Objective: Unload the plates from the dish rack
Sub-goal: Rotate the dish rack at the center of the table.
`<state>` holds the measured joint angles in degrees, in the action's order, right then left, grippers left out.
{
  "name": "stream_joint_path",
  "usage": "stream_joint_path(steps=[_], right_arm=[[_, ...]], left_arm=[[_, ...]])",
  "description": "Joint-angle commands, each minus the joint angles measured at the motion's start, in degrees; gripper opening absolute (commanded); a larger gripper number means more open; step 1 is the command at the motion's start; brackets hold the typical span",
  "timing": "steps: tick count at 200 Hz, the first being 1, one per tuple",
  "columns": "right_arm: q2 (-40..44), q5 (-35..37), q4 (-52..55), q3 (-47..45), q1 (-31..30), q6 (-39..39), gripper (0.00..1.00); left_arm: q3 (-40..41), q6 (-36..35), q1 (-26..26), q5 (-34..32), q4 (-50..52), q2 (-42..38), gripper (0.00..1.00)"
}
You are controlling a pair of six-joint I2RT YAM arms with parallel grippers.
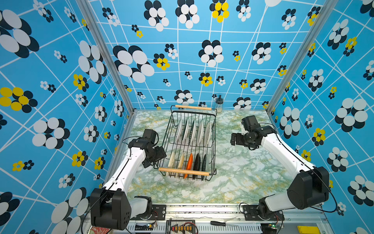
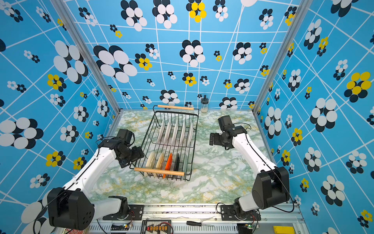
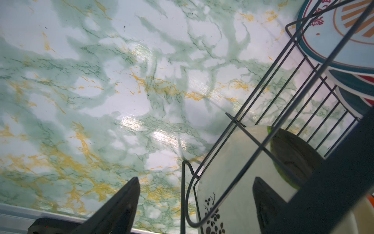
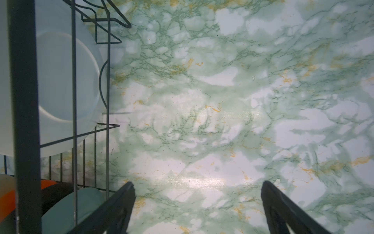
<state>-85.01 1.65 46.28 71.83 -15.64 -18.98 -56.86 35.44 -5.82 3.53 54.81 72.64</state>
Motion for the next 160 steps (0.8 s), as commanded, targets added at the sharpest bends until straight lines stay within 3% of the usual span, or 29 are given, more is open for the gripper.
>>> stream_joint_path(steps=[1, 101, 160], right_arm=[[-1.65, 1.76, 0.61, 2.46, -0.58, 0.96, 0.99], [-9.97, 1.47, -0.98, 11.83, -4.00, 8.27, 0.99], [-19.24, 0.59, -3.95, 22.80, -4.79, 13.72, 0.99]], left_arm=[[-1.94, -1.83, 1.94, -3.22, 0.76, 2.35, 0.87], [-12.82, -8.81, 7.00, -4.30, 2.05, 13.96, 0.87], [-19.83, -11.37, 10.46, -3.84, 1.69, 20.36, 0.87]])
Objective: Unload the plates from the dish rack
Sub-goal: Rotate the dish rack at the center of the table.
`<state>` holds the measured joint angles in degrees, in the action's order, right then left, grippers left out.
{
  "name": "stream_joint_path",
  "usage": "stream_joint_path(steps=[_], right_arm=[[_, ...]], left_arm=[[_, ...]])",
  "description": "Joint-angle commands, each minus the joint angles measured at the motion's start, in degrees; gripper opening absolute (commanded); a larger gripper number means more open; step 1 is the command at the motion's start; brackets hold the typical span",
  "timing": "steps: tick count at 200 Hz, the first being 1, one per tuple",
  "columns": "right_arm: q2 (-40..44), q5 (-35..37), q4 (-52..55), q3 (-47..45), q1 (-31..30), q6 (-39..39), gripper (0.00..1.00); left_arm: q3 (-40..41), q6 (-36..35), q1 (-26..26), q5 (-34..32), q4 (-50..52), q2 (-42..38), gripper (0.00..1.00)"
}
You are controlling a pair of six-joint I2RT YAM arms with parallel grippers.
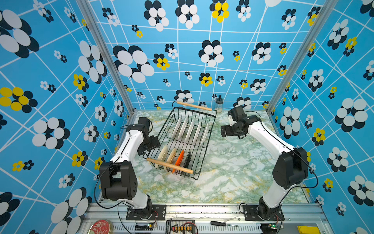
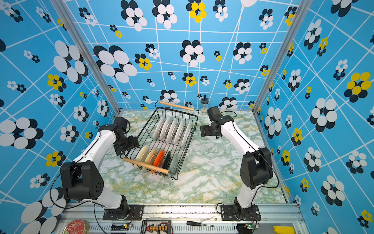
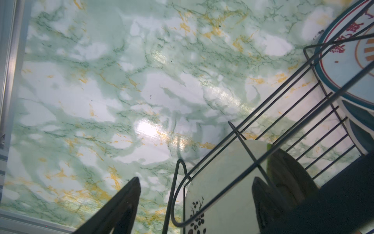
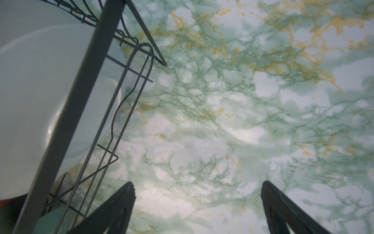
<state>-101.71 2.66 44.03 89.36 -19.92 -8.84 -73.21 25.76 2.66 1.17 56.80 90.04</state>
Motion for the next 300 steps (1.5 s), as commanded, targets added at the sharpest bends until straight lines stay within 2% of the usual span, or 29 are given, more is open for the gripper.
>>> stream_joint_path(steps=[1, 48, 91, 134, 183, 228, 260, 300], right_arm=[[-2.75, -0.43, -1.77, 5.42, -0.53, 3.71, 0.99], [-6.80, -1.17, -2.68, 14.17, -0.49, 6.85, 0.99], [-10.39, -5.12, -5.11, 20.36, -0.56, 10.04, 0.99], [-15.80, -7.99, -5.95, 28.25, -0.55, 10.33, 0.97], [-22.32, -9.34, -1.96, 38.28, -0.54, 10.94, 0.95], [-29.83, -10.11, 3.10, 49.52, -0.56, 11.91, 0.91], [-34.72, -11.09, 6.78, 57.37, -0.56, 12.52, 0.85], [-36.31, -12.66, 6.43, 58.65, -0.54, 12.73, 0.77]], left_arm=[[-3.59, -1.68, 1.99, -1.46, -0.25, 3.09, 0.87], [-10.14, -2.97, 3.19, -1.84, -0.43, 9.49, 0.89], [-18.17, -3.59, 3.21, -1.34, 0.64, 13.06, 0.91], [-23.56, -3.66, 3.21, -0.83, 1.98, 14.64, 0.92], [-25.73, -3.84, 3.30, -1.05, 3.23, 13.60, 0.92], [-24.09, -3.51, 3.40, -1.53, 4.07, 8.29, 0.92], [-19.94, -2.42, 3.36, 0.17, 4.83, 0.58, 0.92], [-12.60, -0.58, 3.50, 0.97, 7.35, -10.02, 0.92]])
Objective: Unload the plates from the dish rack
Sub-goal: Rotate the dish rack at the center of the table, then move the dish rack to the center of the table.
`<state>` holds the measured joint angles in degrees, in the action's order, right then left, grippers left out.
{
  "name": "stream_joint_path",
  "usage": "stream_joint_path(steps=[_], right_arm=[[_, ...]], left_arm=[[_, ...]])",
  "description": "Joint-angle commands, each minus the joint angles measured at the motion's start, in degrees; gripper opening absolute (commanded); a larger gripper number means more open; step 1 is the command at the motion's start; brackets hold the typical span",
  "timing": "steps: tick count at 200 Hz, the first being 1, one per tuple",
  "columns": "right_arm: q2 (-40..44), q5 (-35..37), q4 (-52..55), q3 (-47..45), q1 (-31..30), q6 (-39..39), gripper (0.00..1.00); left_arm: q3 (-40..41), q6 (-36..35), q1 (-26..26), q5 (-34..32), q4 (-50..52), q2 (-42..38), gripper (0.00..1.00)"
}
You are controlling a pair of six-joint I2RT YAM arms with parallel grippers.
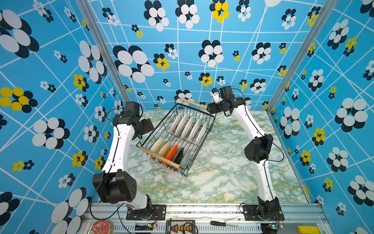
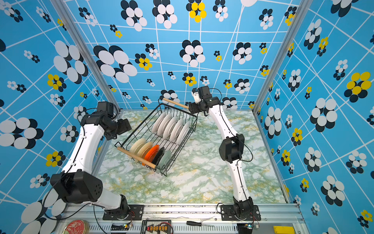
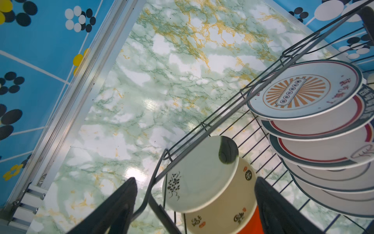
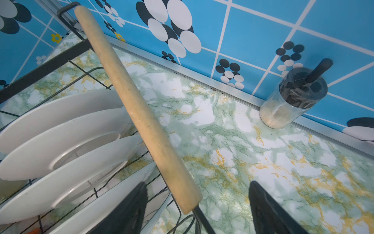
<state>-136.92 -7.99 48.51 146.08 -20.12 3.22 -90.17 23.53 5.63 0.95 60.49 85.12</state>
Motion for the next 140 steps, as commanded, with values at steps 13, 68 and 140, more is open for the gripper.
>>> stream_joint_path(steps=[13, 68, 140], right_arm=[[-1.38, -2.46, 2.03, 2.02, -0.35, 0.57, 0.74], [-1.94, -3.66, 1.42, 2.05, -0.82, -0.65, 0.70], [-2.41, -3.02, 2.45, 2.24, -1.94, -0.63, 0.69]], left_arm=[[6.72, 2.23, 0.50, 1.76, 4.55, -8.55, 0.92], [14.07, 3.78, 0.46, 3.38, 6.98, -16.86, 0.92], [15.80, 3.55, 0.55, 3.44, 7.72, -19.12, 0.92]])
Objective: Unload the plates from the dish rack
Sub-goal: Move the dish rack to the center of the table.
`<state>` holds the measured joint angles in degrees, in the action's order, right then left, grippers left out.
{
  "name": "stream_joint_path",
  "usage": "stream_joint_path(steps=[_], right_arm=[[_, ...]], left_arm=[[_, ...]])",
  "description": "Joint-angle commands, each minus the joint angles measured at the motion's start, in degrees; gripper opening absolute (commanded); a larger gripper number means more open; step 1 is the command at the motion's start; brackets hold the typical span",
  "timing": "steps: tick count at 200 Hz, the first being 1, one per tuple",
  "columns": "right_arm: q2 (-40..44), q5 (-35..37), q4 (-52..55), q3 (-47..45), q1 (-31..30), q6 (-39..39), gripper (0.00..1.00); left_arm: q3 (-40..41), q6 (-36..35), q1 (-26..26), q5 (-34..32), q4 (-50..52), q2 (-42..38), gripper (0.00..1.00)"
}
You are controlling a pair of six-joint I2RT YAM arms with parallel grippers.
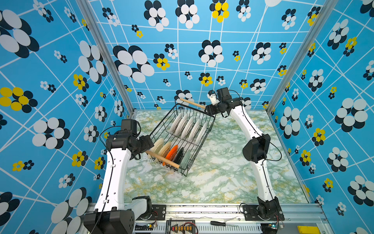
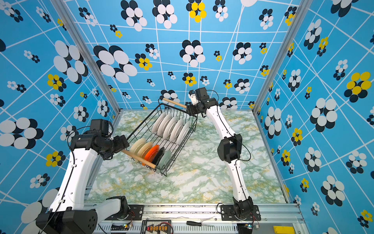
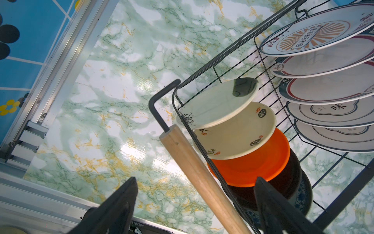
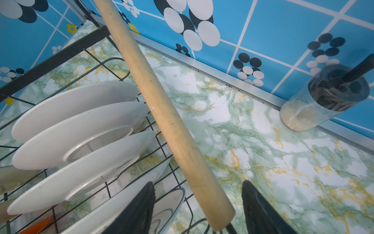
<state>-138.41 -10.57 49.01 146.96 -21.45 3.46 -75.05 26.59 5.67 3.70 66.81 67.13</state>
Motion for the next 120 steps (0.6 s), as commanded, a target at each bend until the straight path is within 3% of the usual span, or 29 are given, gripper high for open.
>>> stream_joint_path(steps=[1, 120], right_arm=[[-0.91, -0.43, 1.96, 1.34, -0.61, -0.85, 0.69], [-1.95, 4.30, 3.47, 1.21, -0.96, -1.03, 0.65]], left_arm=[[0.73, 0.49, 0.49, 0.69, 1.40, -1.13, 0.92], [3.49, 0.29, 0.65, 1.01, -0.54, -1.45, 0.91]])
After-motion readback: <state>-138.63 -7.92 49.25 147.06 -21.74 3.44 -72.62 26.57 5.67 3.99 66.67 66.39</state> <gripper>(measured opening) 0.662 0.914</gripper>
